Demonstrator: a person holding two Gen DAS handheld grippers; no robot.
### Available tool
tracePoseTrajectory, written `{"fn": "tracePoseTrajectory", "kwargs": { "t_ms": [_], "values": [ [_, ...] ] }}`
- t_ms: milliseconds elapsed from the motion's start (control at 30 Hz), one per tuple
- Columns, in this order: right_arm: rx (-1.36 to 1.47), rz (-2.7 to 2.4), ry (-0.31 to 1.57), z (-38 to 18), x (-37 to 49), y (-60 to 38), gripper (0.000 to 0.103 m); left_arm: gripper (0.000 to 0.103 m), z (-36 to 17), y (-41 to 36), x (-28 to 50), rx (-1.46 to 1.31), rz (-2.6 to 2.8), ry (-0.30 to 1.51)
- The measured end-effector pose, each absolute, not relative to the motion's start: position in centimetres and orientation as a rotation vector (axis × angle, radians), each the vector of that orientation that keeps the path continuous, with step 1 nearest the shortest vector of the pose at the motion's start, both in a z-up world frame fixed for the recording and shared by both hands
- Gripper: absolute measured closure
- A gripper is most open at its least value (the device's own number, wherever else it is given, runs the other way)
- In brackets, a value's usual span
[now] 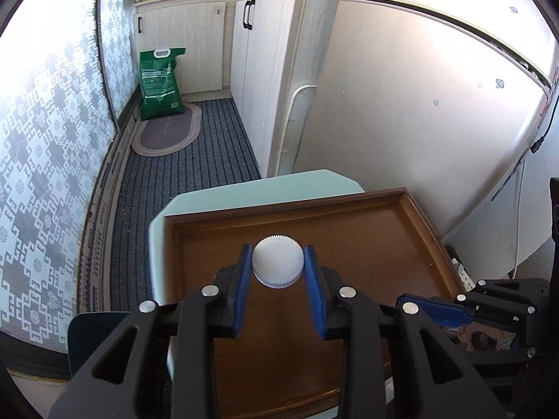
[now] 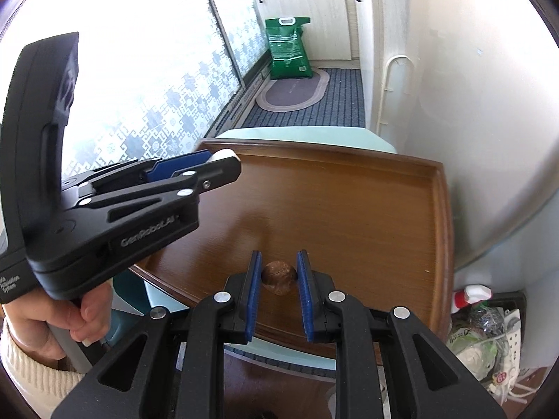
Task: Collect trash
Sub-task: 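Carry the walnut and bottle cap over the green bin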
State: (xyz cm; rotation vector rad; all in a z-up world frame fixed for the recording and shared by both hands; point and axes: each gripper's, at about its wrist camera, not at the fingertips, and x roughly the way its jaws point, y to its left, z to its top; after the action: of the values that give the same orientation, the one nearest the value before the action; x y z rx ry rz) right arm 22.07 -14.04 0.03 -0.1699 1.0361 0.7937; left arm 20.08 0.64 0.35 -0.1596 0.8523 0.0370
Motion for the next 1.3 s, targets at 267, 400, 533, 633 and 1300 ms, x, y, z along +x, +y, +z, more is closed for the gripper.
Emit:
{"fn": "tracePoseTrajectory", "kwargs": {
  "t_ms": [267, 400, 533, 633, 1300],
  "values": [
    [-0.151, 0.850, 1.037, 0.4, 21.6, -11.9, 0.083, 0.071, 1.7, 4.5, 17.3, -0.212, 0.069, 0.819],
    [-0.136, 0.892, 1.041, 0.6, 21.2, -10.3, 0.083, 0.071, 2.1, 6.2, 16.1, -0.241, 0.076, 0.808],
    [-0.130, 0.928, 1.040, 0.9, 20.7, -8.8, 0.083, 0.071, 2.4, 8.1, 14.9, -0.282, 0.078, 0.798],
    [-0.128, 0.944, 1.039, 1.1, 20.3, -7.8, 0.083, 0.071, 2.5, 9.6, 13.8, -0.314, 0.085, 0.790],
    [-0.158, 1.082, 1.060, 0.6, 16.9, 0.6, 0.083, 0.071, 1.0, 18.9, 6.7, -0.406, 0.182, 0.798]
  ]
}}
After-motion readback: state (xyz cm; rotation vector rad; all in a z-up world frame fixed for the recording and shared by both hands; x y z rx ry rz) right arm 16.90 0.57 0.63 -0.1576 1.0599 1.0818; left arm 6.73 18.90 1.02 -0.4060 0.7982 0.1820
